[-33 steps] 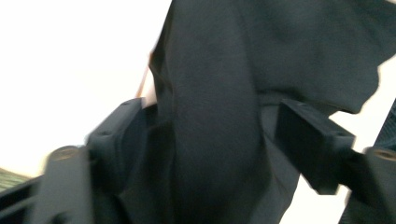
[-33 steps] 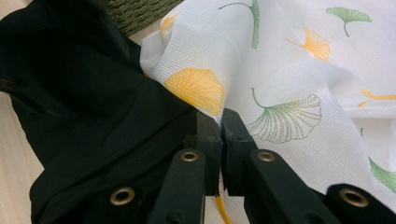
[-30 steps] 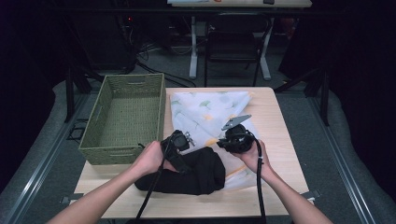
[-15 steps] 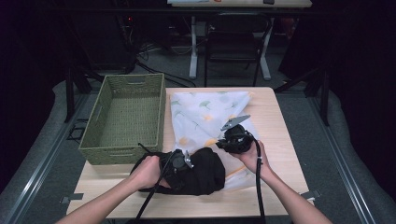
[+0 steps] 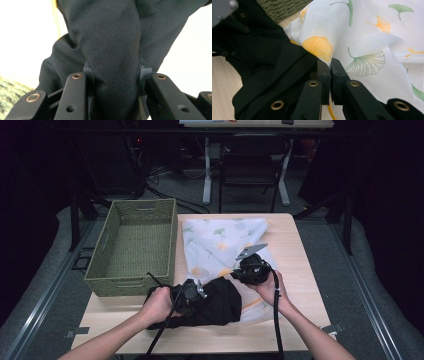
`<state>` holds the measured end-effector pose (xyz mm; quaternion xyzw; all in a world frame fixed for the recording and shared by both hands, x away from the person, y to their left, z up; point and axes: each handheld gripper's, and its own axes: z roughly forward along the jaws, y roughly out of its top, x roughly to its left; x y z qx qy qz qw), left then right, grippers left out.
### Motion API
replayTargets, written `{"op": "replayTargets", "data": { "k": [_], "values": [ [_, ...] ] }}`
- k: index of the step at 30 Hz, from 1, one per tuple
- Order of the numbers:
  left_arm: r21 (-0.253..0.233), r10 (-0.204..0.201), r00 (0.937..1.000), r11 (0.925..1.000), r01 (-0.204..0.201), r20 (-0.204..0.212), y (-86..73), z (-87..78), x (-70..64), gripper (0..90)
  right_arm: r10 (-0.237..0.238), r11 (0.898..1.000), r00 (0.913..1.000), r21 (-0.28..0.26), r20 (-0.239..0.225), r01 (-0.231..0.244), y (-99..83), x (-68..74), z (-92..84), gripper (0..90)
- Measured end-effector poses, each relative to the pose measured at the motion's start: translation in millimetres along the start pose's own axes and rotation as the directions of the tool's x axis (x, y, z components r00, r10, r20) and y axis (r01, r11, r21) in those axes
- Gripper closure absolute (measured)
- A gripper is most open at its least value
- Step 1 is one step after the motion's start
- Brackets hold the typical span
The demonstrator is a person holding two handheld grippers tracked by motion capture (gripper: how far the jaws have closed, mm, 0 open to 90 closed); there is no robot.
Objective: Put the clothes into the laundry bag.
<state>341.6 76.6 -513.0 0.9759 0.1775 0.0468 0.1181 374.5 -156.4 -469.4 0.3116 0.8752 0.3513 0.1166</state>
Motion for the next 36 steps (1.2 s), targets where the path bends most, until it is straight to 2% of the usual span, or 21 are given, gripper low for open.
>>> {"op": "replayTargets", "data": {
  "k": [1, 7, 11, 17, 20, 22, 24, 26, 29, 30, 32, 33, 36],
  "values": [
    [-0.012, -0.029, 0.9996, 0.9995, 0.029, 0.000, 1.3, -2.2, 0.5, 64.6, 0.001, 1.000, 1.0000, -0.003, -0.001, -0.001, 0.5, 0.1, -0.2, 87.8],
    [-0.046, -0.106, 0.9942, 0.9932, 0.107, 0.017, 10.0, -10.0, 5.6, 65.0, 0.006, 1.000, 1.0000, -0.023, -0.001, -0.006, 4.5, 1.7, -3.0, 87.8],
    [-0.065, -0.124, 0.9922, 0.9901, 0.124, 0.016, 14.4, -12.4, 7.9, 65.1, 0.002, 1.000, 1.0000, -0.029, 0.001, -0.002, 5.7, 3.2, -3.3, 87.8],
    [-0.113, -0.162, 0.9867, 0.9802, 0.163, 0.014, 21.7, -21.3, 15.0, 65.1, 0.000, 0.999, 1.0000, -0.046, 0.005, 0.000, 7.1, 4.5, -6.2, 87.8],
    [-0.122, -0.198, 0.9801, 0.9725, 0.199, 0.017, 22.8, -21.2, 20.8, 65.1, 0.001, 0.998, 1.0000, -0.057, 0.006, -0.001, 7.9, 4.9, -8.0, 87.8],
    [-0.127, -0.233, 0.9720, 0.9636, 0.235, 0.032, 23.1, -18.6, 26.2, 65.1, 0.002, 0.998, 1.0000, -0.062, 0.006, -0.001, 8.5, 5.8, -8.6, 87.8],
    [-0.145, -0.271, 0.9612, 0.9502, 0.276, 0.051, 22.8, -16.4, 31.7, 65.0, 0.001, 0.998, 1.0000, -0.067, 0.003, 0.000, 9.1, 7.1, -8.7, 87.8],
    [-0.158, -0.292, 0.9542, 0.9412, 0.299, 0.063, 23.4, -15.3, 35.1, 65.0, -0.001, 0.998, 1.0000, -0.067, 0.000, 0.001, 9.4, 8.2, -8.3, 87.8],
    [-0.175, -0.309, 0.9484, 0.9322, 0.317, 0.071, 27.2, -14.5, 39.5, 64.9, -0.004, 0.998, 1.0000, -0.068, -0.004, 0.004, 10.2, 9.1, -7.4, 87.8],
    [-0.175, -0.309, 0.9484, 0.9322, 0.317, 0.071, 27.2, -14.5, 39.5, 64.9, -0.004, 0.998, 1.0000, -0.068, -0.004, 0.004, 10.2, 9.1, -7.4, 87.8],
    [-0.178, -0.324, 0.9434, 0.9266, 0.331, 0.073, 30.5, -14.5, 42.1, 64.8, 0.000, 0.998, 0.9999, -0.069, -0.011, 0.000, 10.4, 9.4, -5.6, 87.8],
    [-0.173, -0.327, 0.9427, 0.9267, 0.334, 0.066, 32.8, -14.6, 44.1, 64.8, -0.003, 0.998, 0.9999, -0.070, -0.016, 0.002, 10.5, 9.3, -5.0, 87.8],
    [-0.190, -0.351, 0.9339, 0.9144, 0.357, 0.067, 38.5, -16.4, 50.8, 64.6, 0.001, 0.997, 0.9997, -0.071, -0.023, -0.002, 11.2, 10.8, -4.3, 87.8]
  ]
}}
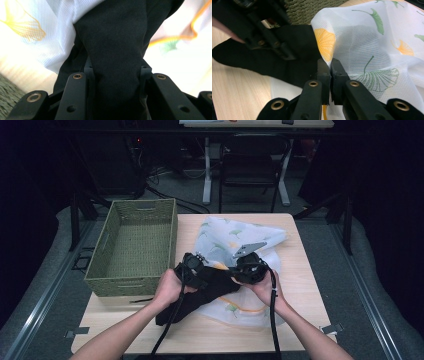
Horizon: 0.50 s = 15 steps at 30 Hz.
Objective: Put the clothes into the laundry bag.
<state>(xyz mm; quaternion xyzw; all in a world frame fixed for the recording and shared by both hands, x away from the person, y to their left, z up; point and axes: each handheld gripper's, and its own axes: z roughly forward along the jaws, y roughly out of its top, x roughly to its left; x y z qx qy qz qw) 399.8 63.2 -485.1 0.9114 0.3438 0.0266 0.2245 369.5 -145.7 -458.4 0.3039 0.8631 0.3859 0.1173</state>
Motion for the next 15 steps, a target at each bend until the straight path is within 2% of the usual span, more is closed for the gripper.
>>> {"op": "replayTargets", "data": {
  "k": [4, 8, 9, 10, 12, 13, 15],
  "values": [
    [-0.023, -0.018, 0.9998, 0.9996, 0.018, -0.003, 8.7, 2.3, 0.4, 63.9, -0.004, 1.000, 1.0000, -0.014, -0.009, 0.004, 1.1, 2.2, -0.9, 87.7],
    [-0.002, 0.010, 0.9998, 0.9999, -0.010, -0.016, 8.7, 21.4, -1.1, 61.6, 0.003, 1.000, 0.9998, -0.001, -0.021, -0.003, -1.3, 1.6, 0.4, 87.7],
    [-0.005, 0.007, 1.0000, 1.0000, -0.007, -0.006, 6.6, 27.2, -0.9, 60.6, 0.004, 1.000, 0.9997, 0.004, -0.022, -0.004, -2.8, 1.1, 1.3, 87.8],
    [0.000, 0.004, 1.0000, 1.0000, -0.004, -0.004, 4.7, 31.7, -1.5, 57.6, 0.006, 1.000, 0.9997, 0.011, -0.022, -0.006, -4.2, 0.5, 2.3, 87.8],
    [-0.005, 0.028, 0.9995, 0.9996, -0.029, -0.017, 1.6, 36.3, -3.1, 51.6, 0.008, 1.000, 0.9997, 0.023, -0.023, -0.008, -7.0, -0.2, 3.7, 87.8],
    [0.005, 0.050, 0.9984, 0.9987, -0.050, -0.024, 0.9, 36.5, -3.2, 47.6, 0.007, 1.000, 0.9997, 0.026, -0.025, -0.006, -8.0, -0.9, 4.1, 87.7],
    [0.002, 0.069, 0.9969, 0.9976, -0.069, -0.037, -0.4, 33.9, -4.7, 38.9, 0.016, 0.999, 0.9995, 0.030, -0.026, -0.015, -8.6, -1.6, 3.8, 87.7]
  ]
}}
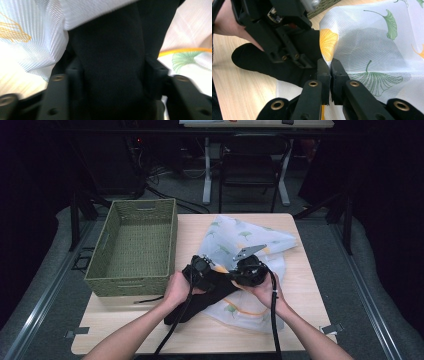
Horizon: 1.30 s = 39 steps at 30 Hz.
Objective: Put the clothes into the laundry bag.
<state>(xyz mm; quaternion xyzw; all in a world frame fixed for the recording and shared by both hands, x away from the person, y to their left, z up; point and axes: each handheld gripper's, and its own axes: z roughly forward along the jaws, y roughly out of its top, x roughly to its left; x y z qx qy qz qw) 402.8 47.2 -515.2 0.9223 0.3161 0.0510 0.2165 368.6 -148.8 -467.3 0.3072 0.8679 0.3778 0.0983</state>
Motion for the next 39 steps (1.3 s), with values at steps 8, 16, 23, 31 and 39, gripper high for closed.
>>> {"op": "replayTargets", "data": {
  "k": [8, 16, 23, 31, 39],
  "values": [
    [-0.037, 0.091, 0.9958, 0.9951, -0.091, 0.010, -11.9, -31.2, -5.2, 16.1, -0.011, 1.000, 0.9999, -0.007, 0.005, 0.011, -0.1, -0.8, -1.6, 87.3],
    [-0.017, 0.121, 0.9926, 0.9926, -0.120, 0.015, -29.7, -43.7, -12.9, 9.7, -0.012, 1.000, 0.9999, -0.005, 0.008, 0.012, -0.7, -2.7, -2.5, 87.3],
    [0.039, 0.099, 0.9949, 0.9942, -0.100, 0.014, -47.0, -26.0, -14.5, 2.1, -0.009, 1.000, 1.0000, -0.002, 0.004, 0.009, -1.0, -2.1, -2.3, 87.3],
    [0.008, 0.106, 0.9932, 0.9942, -0.107, 0.048, -61.4, -1.7, -5.0, 24.1, -0.009, 1.000, 1.0000, 0.012, 0.000, 0.009, -2.9, -2.0, 0.8, 87.3],
    [-0.030, 0.105, 0.9944, 0.9941, -0.104, 0.017, -67.9, 4.8, -6.3, 47.9, -0.011, 0.999, 0.9999, 0.031, -0.006, 0.011, -3.1, -0.6, 4.3, 87.4]
  ]
}}
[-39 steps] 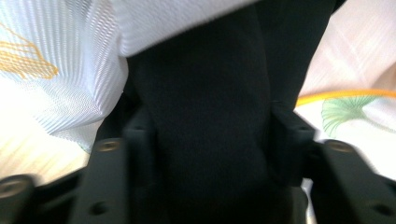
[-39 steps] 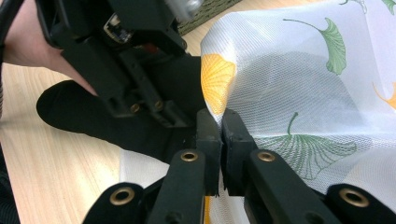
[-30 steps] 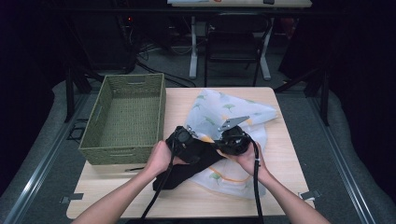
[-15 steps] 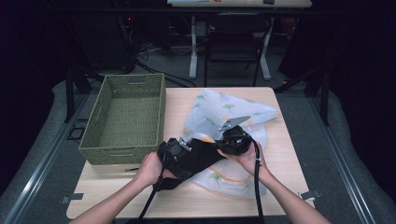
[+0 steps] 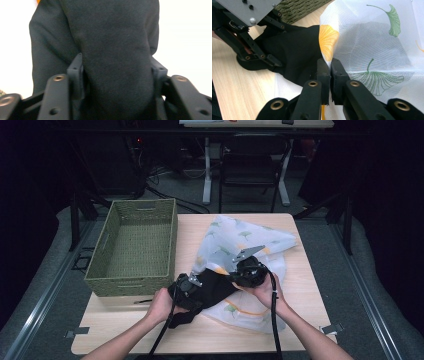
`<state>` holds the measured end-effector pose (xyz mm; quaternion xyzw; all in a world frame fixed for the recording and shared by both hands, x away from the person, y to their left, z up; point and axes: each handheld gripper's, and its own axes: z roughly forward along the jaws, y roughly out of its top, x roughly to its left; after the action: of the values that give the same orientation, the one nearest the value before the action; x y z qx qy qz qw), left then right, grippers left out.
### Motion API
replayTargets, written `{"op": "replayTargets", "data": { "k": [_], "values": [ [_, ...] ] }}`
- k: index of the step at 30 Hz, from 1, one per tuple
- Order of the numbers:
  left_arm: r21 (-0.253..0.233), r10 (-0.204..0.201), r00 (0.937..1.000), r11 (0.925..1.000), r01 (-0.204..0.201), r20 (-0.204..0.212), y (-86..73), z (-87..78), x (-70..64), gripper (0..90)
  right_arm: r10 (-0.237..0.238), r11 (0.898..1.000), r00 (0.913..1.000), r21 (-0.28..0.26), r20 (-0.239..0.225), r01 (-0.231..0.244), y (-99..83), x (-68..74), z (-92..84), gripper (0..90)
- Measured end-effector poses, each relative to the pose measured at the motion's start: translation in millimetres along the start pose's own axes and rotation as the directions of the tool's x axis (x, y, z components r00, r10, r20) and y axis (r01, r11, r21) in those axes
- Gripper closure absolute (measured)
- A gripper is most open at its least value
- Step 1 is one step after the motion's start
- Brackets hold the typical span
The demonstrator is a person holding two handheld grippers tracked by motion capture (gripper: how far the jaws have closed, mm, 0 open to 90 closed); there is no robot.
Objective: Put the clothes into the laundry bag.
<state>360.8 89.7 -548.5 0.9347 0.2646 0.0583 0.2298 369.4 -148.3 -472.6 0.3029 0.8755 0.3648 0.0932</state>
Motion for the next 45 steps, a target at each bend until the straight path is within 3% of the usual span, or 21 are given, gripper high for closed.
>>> {"op": "replayTargets", "data": {
  "k": [3, 8, 15, 17, 23, 28, 35, 37, 38, 44, 45],
  "values": [
    [-0.004, 0.015, 0.9997, 0.9999, -0.015, -0.017, -0.3, 0.3, -3.4, 60.7, -0.002, 1.000, 1.0000, -0.001, 0.002, 0.002, -0.1, 0.6, 0.0, 87.4],
    [-0.016, 0.013, 0.9996, 0.9998, -0.013, -0.025, -0.6, 0.3, -3.7, 73.4, -0.004, 1.000, 1.0000, 0.005, 0.001, 0.004, -0.3, 0.9, 0.3, 87.5],
    [-0.098, -0.019, 0.9984, 0.9951, 0.013, -0.053, -4.5, -2.9, -5.4, 77.0, -0.007, 1.000, 1.0000, -0.011, 0.004, 0.007, -0.7, 0.0, -1.2, 87.7],
    [-0.107, -0.025, 0.9989, 0.9940, 0.020, -0.041, -2.9, -4.6, -5.2, 77.5, -0.007, 1.000, 1.0000, -0.017, 0.004, 0.007, -0.2, 0.5, -1.7, 87.9],
    [-0.167, -0.048, 0.9987, 0.9849, 0.044, -0.017, 8.7, -10.9, -7.9, 77.9, -0.007, 0.999, 1.0000, -0.038, -0.001, 0.007, 2.1, 1.2, -4.1, 87.9],
    [-0.197, -0.029, 0.9993, 0.9800, 0.024, -0.024, 23.5, -10.4, -12.4, 77.9, -0.001, 0.998, 1.0000, -0.055, -0.004, 0.000, 2.9, 1.4, -6.6, 87.9],
    [-0.259, -0.040, 0.9988, 0.9654, 0.031, -0.028, 42.1, -7.8, -13.7, 77.9, 0.002, 0.997, 0.9999, -0.081, -0.012, -0.003, 4.3, 2.7, -10.8, 87.9],
    [-0.288, -0.051, 0.9982, 0.9568, 0.040, -0.032, 49.1, -7.2, -13.4, 77.9, 0.004, 0.997, 0.9999, -0.083, -0.017, -0.005, 4.6, 3.7, -11.5, 87.9],
    [-0.288, -0.051, 0.9982, 0.9568, 0.040, -0.032, 49.1, -7.2, -13.4, 77.9, 0.004, 0.996, 0.9998, -0.085, -0.019, -0.005, 4.8, 3.9, -11.7, 87.9],
    [-0.346, -0.089, 0.9949, 0.9358, 0.068, -0.047, 59.3, -4.0, -12.8, 77.7, 0.007, 0.995, 0.9994, -0.098, -0.034, -0.010, 5.8, 5.3, -12.7, 87.9],
    [-0.362, -0.101, 0.9937, 0.9289, 0.076, -0.049, 60.6, -3.0, -12.8, 77.7, 0.011, 0.995, 0.9992, -0.100, -0.039, -0.015, 5.9, 5.7, -13.2, 87.9]
  ]
}}
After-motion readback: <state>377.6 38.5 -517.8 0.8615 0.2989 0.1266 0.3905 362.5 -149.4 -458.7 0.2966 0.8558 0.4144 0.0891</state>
